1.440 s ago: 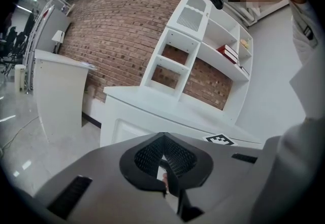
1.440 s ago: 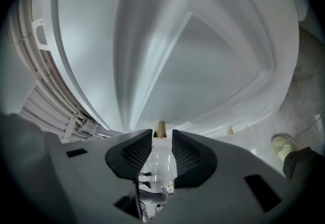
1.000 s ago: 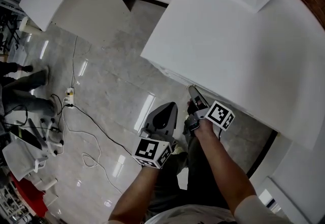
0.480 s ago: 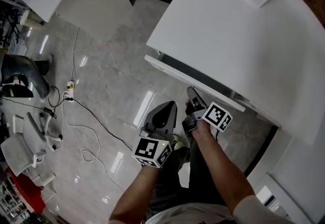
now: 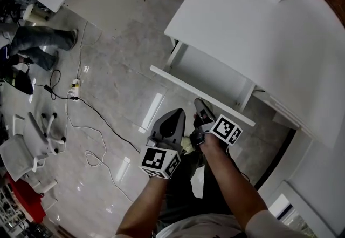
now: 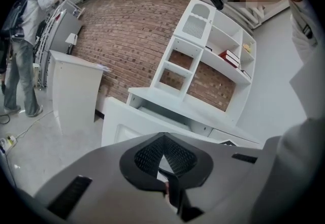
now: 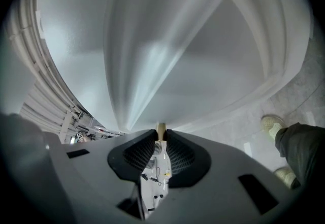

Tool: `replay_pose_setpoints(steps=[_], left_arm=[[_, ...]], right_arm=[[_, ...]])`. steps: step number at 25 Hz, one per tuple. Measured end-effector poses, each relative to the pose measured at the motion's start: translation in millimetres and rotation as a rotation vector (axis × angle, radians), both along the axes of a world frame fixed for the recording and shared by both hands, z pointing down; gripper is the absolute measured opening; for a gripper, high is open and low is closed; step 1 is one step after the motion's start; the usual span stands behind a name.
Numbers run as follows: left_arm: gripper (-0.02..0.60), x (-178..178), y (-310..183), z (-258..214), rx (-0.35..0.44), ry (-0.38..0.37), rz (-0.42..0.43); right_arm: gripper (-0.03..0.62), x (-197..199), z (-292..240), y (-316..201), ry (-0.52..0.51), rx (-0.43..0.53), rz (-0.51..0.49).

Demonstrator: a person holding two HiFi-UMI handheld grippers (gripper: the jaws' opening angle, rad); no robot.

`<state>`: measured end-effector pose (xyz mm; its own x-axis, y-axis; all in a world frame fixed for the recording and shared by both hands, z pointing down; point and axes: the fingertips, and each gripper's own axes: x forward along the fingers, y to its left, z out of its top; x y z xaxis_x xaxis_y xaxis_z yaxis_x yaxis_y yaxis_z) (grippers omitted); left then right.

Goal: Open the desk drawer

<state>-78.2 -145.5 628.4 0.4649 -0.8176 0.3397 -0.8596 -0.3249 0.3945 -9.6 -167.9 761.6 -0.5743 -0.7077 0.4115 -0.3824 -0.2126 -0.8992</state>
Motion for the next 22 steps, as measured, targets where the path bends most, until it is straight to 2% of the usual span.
replay_pose_setpoints(steps=[22], left_arm=[[0.012, -32, 64, -11, 0.002, -0.020, -0.058]], right_arm=[[0.075, -45, 7, 91, 0.007, -0.053, -0.088]])
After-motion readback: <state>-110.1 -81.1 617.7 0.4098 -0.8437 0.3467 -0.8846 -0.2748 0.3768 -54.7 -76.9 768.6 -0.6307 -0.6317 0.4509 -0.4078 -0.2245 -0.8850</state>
